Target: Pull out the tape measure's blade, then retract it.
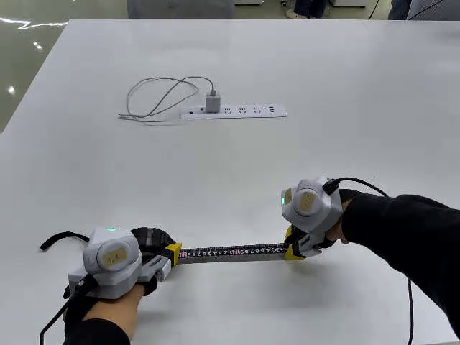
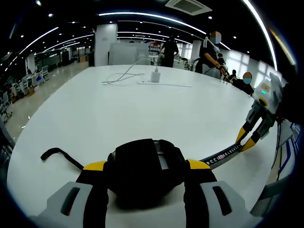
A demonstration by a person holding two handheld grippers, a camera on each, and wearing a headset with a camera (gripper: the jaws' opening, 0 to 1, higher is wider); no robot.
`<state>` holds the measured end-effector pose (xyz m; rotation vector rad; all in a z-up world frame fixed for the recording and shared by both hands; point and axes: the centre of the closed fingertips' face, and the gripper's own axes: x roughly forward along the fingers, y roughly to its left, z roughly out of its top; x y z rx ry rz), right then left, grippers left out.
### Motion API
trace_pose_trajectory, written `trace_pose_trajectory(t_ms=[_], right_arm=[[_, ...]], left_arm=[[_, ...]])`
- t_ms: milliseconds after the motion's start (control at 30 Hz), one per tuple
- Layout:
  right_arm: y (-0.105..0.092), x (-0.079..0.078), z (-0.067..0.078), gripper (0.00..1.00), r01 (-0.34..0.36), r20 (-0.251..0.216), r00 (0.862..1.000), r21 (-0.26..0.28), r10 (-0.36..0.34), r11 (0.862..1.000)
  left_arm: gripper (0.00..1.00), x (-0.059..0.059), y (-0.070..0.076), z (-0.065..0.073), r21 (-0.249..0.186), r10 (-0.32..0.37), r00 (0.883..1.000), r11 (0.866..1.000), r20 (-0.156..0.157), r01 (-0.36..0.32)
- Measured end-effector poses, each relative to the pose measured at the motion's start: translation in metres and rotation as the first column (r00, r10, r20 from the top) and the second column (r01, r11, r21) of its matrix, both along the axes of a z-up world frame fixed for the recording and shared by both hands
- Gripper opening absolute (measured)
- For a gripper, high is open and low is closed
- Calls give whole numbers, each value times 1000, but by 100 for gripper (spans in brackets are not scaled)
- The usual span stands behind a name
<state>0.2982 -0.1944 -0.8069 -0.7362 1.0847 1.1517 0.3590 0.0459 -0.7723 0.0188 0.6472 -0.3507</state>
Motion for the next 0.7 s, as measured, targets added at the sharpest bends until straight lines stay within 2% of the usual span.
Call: trace_pose_trajectory(t_ms=[700], right_arm=[[7,1,0,11,18,-3,1000,7,-18,1000]], left_arm=[[60,0,0,-1,2,-5,1000,1000,-7,5]])
